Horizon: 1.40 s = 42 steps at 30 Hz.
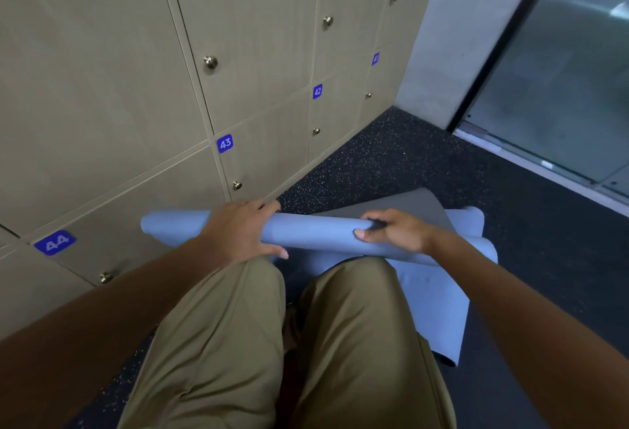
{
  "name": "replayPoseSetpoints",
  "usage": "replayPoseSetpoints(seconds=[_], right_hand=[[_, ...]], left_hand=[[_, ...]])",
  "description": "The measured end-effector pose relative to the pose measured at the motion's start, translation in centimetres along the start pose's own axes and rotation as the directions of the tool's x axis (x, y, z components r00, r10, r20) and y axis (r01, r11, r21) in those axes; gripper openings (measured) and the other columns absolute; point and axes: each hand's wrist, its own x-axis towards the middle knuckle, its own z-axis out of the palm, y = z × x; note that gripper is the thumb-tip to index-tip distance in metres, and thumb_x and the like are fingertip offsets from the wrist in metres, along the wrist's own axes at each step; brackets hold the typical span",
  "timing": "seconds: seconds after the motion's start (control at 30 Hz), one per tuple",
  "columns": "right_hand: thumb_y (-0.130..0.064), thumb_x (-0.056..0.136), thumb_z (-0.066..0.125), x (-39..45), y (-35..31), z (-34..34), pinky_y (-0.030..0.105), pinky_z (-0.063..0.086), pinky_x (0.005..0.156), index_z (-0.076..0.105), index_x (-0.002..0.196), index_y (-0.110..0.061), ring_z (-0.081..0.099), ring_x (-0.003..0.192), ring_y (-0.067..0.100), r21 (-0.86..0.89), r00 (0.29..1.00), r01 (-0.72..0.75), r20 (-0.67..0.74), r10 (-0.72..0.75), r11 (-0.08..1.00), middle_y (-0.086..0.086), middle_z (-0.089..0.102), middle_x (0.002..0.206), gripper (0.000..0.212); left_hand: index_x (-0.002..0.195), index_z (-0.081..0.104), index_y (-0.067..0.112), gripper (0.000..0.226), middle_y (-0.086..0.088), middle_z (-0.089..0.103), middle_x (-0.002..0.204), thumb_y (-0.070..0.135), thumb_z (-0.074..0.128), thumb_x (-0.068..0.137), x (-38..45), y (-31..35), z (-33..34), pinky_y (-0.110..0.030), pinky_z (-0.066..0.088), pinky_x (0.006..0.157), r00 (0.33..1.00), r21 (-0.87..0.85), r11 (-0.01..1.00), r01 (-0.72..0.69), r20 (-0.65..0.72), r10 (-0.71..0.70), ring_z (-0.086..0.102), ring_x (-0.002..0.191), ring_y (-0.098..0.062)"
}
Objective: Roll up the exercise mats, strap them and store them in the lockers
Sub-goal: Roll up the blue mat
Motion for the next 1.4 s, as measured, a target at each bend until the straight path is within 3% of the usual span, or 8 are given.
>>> replayPoseSetpoints(seconds=[0.1, 0.27, 0.37, 0.43, 0.6, 0.9, 1.07, 1.4], right_hand=[[-0.049, 0.094, 0.067, 0.5, -0.5, -0.8, 0.025, 0.026, 0.111, 0.047, 0.15, -0.022, 0.042, 0.137, 0.013, -0.006, 0.995, -0.082, 0.056, 0.082, 0.997, -0.006, 0.05, 0.142, 0.065], [-0.06, 0.094, 0.06, 0.4, -0.5, -1.8, 0.034, 0.041, 0.105, 0.057, 0.134, -0.024, 0.056, 0.126, 0.022, -0.192, 0.999, 0.004, -0.039, -0.012, 0.981, 0.0, 0.062, 0.132, 0.055], [-0.085, 0.077, 0.051, -0.1, 0.0, -2.5, 0.043, 0.042, 0.099, 0.051, 0.139, -0.024, 0.057, 0.114, 0.027, -0.707, 0.915, 0.079, -0.228, -0.333, 0.703, 0.001, 0.061, 0.125, 0.087], [-0.083, 0.066, 0.064, 0.0, 0.1, -2.9, 0.048, 0.041, 0.1, 0.049, 0.143, -0.02, 0.056, 0.111, 0.031, -0.83, 0.859, 0.02, -0.271, -0.435, 0.557, 0.004, 0.06, 0.123, 0.101], [-0.063, 0.067, 0.08, -0.4, -0.3, -4.0, 0.044, 0.043, 0.085, 0.058, 0.119, -0.024, 0.06, 0.098, 0.028, -0.787, 0.792, -0.028, -0.393, -0.467, 0.616, 0.0, 0.064, 0.104, 0.068], [-0.055, 0.068, 0.082, -3.1, -1.7, -8.0, 0.043, 0.046, 0.072, 0.061, 0.102, -0.021, 0.063, 0.081, 0.032, -0.712, 0.63, -0.144, -0.601, -0.491, 0.687, 0.001, 0.065, 0.084, 0.053], [-0.048, 0.068, 0.082, -5.0, -5.9, -12.7, 0.039, 0.037, 0.068, 0.06, 0.093, -0.022, 0.063, 0.076, 0.032, -0.635, 0.454, -0.199, -0.735, -0.504, 0.746, 0.001, 0.066, 0.078, 0.042], [-0.034, 0.067, 0.082, -13.5, -15.9, -24.8, 0.039, 0.03, 0.071, 0.064, 0.098, -0.019, 0.062, 0.079, 0.033, -0.548, 0.1, -0.299, -0.832, -0.546, 0.781, 0.004, 0.066, 0.082, 0.038]], left_hand=[[0.114, 0.055, 0.024, 0.092, 0.001, 0.069, 0.102, 0.095, 0.049, 0.056, 1.3, -0.4, 0.2, -0.036, 0.05, 0.072, 0.999, 0.021, 1.0, -0.021, 0.05, 0.02, 0.066, 0.09, -0.028], [0.104, 0.055, 0.028, 0.084, -0.002, 0.073, 0.1, 0.097, 0.035, 0.061, 3.3, -1.1, -0.5, -0.036, 0.048, 0.071, 0.987, 0.039, 0.997, -0.069, 0.152, 0.062, 0.068, 0.091, -0.03], [0.107, 0.061, 0.031, 0.076, 0.004, 0.073, 0.099, 0.093, 0.051, 0.065, 5.3, -0.2, -2.8, -0.033, 0.048, 0.074, 0.964, -0.113, 0.991, 0.065, 0.264, -0.033, 0.067, 0.091, -0.024], [0.103, 0.067, 0.032, 0.064, 0.011, 0.072, 0.092, 0.086, 0.064, 0.067, 6.6, 0.4, -4.9, -0.033, 0.052, 0.077, 0.927, -0.302, 0.941, 0.151, 0.373, -0.029, 0.067, 0.087, -0.019], [0.093, 0.068, 0.035, 0.041, 0.019, 0.069, 0.085, 0.071, 0.077, 0.074, 7.3, 2.1, -7.8, -0.028, 0.048, 0.073, 0.877, -0.449, 0.871, 0.199, 0.478, 0.046, 0.065, 0.084, -0.011], [0.135, 0.044, 0.031, 0.087, 0.006, 0.062, 0.118, 0.074, 0.076, 0.066, 5.9, 2.0, -11.7, -0.037, 0.045, 0.075, 0.999, 0.161, 0.986, 0.041, -0.029, -0.037, 0.062, 0.108, -0.026], [0.126, 0.047, 0.024, 0.054, -0.003, 0.065, 0.109, 0.051, 0.068, 0.084, 9.6, 2.8, -18.8, -0.038, 0.047, 0.071, 0.976, 0.255, 0.965, 0.064, -0.218, -0.007, 0.066, 0.096, -0.033], [0.105, 0.044, 0.022, 0.048, -0.005, 0.064, 0.089, 0.034, 0.078, 0.074, 15.1, 4.5, -37.9, -0.035, 0.035, 0.055, 0.842, 0.51, 0.859, 0.055, -0.486, 0.234, 0.066, 0.075, -0.034]])
